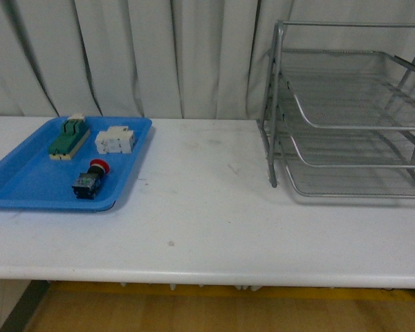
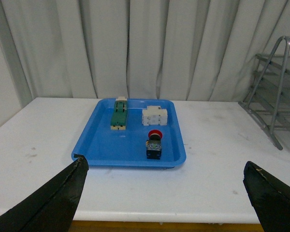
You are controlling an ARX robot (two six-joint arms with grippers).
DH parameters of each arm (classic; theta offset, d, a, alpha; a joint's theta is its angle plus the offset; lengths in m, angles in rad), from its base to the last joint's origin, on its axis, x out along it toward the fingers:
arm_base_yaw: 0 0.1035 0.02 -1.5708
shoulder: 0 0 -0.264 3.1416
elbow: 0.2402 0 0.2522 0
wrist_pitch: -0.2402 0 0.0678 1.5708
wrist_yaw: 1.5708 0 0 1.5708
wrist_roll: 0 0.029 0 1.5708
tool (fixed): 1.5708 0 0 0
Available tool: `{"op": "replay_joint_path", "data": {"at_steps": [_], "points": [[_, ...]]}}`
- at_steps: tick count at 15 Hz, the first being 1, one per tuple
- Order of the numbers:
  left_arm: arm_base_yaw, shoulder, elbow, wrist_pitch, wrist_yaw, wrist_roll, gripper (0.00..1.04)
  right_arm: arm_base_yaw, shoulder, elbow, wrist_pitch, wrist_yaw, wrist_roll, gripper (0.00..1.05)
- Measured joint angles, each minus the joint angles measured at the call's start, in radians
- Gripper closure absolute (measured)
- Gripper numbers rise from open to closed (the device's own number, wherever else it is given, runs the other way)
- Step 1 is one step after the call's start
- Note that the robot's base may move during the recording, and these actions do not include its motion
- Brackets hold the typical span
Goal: Place button on rack with both arms
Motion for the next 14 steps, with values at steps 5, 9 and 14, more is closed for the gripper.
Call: {"op": "replay_joint_path", "data": {"at_steps": [5, 9, 14], "points": [[0.0, 0.0, 0.0, 0.0, 0.0, 0.0, 0.07, 0.0, 0.0, 0.0, 0.0, 0.0, 0.0, 0.06], [0.0, 0.0, 0.0, 0.0, 0.0, 0.0, 0.07, 0.0, 0.0, 0.0, 0.0, 0.0, 0.0, 0.06], [0.0, 0.0, 0.0, 0.0, 0.0, 0.0, 0.07, 0.0, 0.0, 0.0, 0.0, 0.0, 0.0, 0.06]]}}
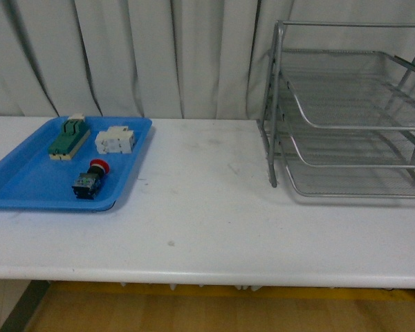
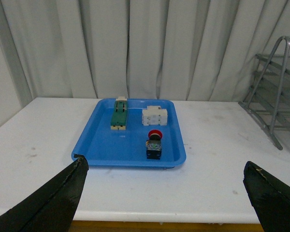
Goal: Place button on rack with both arms
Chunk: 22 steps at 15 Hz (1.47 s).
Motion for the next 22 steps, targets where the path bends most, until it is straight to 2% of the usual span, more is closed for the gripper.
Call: {"op": "replay_joint_path", "data": {"at_steps": [20, 21, 22], "points": [[0.0, 0.0, 0.0, 0.0, 0.0, 0.0, 0.07, 0.0, 0.0, 0.0, 0.0, 0.0, 0.0, 0.06], [0.0, 0.0, 0.0, 0.0, 0.0, 0.0, 0.07, -0.022, 0.013, 0.0, 0.03, -0.056, 0.032, 0.06], [0.0, 0.0, 0.0, 0.001, 0.001, 0.0, 0.07, -0.135, 0.143, 0.003, 0.229, -0.228, 0.125, 0.06]]}}
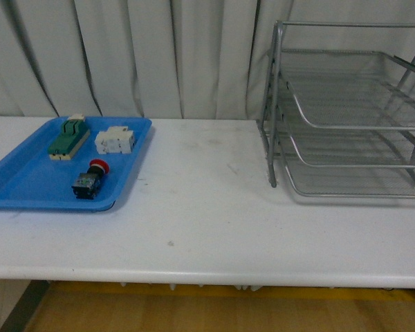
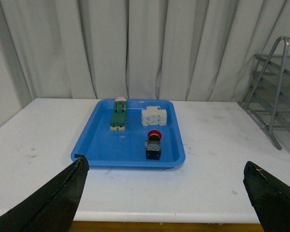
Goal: Place button on rack with both arms
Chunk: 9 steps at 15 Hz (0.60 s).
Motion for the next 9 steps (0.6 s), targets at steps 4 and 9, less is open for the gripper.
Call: {"op": "replay_joint_path", "data": {"at_steps": [4, 9], "points": [[0.0, 0.0, 0.0, 0.0, -0.001, 0.0, 0.07, -0.31, 0.961, 0.323, 0.839, -0.19, 0.394, 0.06], [0.0, 0.0, 0.0, 0.0, -0.002, 0.0, 0.07, -0.298, 1.719, 0.671, 1.056, -0.158, 0.979, 0.06]]}}
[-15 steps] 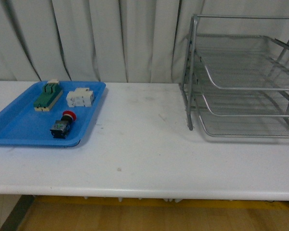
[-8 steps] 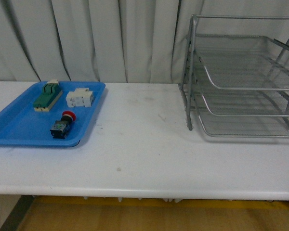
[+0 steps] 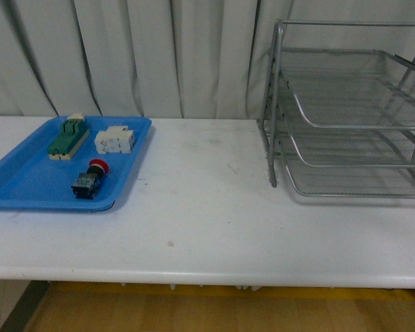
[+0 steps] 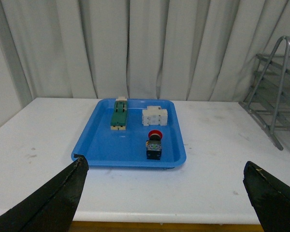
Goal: Place button on rack with both arms
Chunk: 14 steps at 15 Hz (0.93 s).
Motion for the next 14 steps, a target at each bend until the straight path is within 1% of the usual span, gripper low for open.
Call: {"op": "replay_joint_path", "data": {"at_steps": [2, 5, 6, 14], "points": [[0.0, 0.0, 0.0, 0.0, 0.0, 0.0, 0.07, 0.064, 0.134, 0.0, 0.0, -0.026, 0.141, 0.06], [0.0, 0.0, 0.0, 0.0, 0.0, 0.0, 0.07, 0.129, 0.235, 0.001, 0.001, -0.033, 0.245, 0.06], [0.0, 0.0, 0.0, 0.0, 0.0, 0.0, 0.07, 0.153, 0.27, 0.005, 0.002, -0.033, 0.265, 0.06], [0.0, 0.0, 0.0, 0.0, 0.0, 0.0, 0.07, 0.219, 0.386, 0.101, 0.003, -0.04, 0.301, 0.06]]}}
